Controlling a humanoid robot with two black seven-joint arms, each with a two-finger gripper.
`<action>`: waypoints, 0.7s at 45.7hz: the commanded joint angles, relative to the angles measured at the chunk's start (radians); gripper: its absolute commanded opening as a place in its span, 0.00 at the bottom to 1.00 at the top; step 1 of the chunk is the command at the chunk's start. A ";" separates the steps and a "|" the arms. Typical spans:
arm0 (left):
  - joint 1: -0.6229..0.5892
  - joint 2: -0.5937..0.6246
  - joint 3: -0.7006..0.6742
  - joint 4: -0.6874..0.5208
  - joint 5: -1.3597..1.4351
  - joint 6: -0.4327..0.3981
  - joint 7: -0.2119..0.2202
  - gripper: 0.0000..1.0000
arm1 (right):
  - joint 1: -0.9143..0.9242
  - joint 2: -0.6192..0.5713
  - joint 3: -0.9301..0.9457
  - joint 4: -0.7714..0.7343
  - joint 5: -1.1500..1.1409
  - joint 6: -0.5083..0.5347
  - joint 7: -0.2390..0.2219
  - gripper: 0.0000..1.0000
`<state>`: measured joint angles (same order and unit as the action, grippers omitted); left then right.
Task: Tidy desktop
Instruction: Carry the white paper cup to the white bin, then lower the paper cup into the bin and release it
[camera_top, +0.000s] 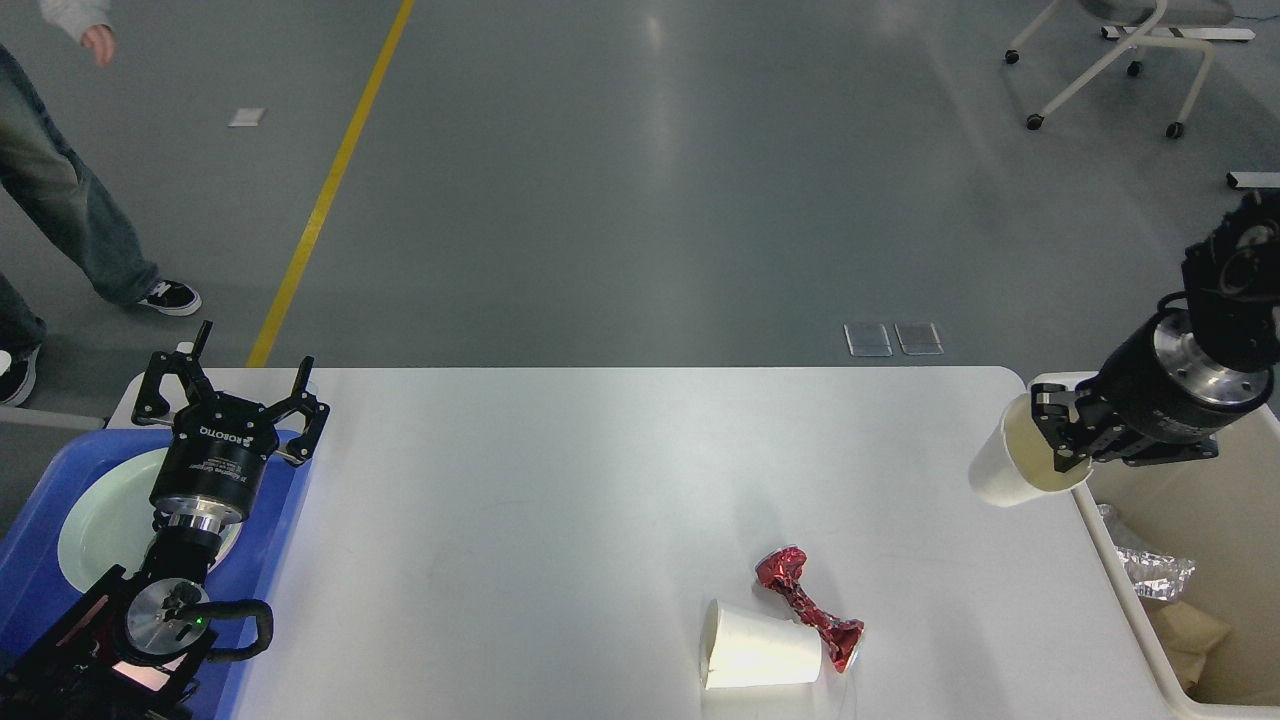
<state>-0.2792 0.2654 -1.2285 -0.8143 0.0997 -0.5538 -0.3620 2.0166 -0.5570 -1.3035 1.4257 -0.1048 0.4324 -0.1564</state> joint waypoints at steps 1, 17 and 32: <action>0.000 0.000 0.001 0.000 0.000 0.000 0.000 0.96 | -0.182 -0.063 0.020 -0.204 -0.004 -0.050 -0.002 0.00; 0.000 0.000 0.001 0.000 0.000 0.000 0.000 0.96 | -0.735 -0.080 0.214 -0.635 0.002 -0.288 -0.002 0.00; 0.000 0.000 0.000 0.000 0.000 0.000 -0.002 0.96 | -1.274 0.127 0.474 -1.189 0.013 -0.431 -0.006 0.00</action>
<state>-0.2792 0.2654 -1.2283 -0.8145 0.0997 -0.5538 -0.3634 0.8886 -0.5122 -0.9052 0.4280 -0.0918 0.0180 -0.1624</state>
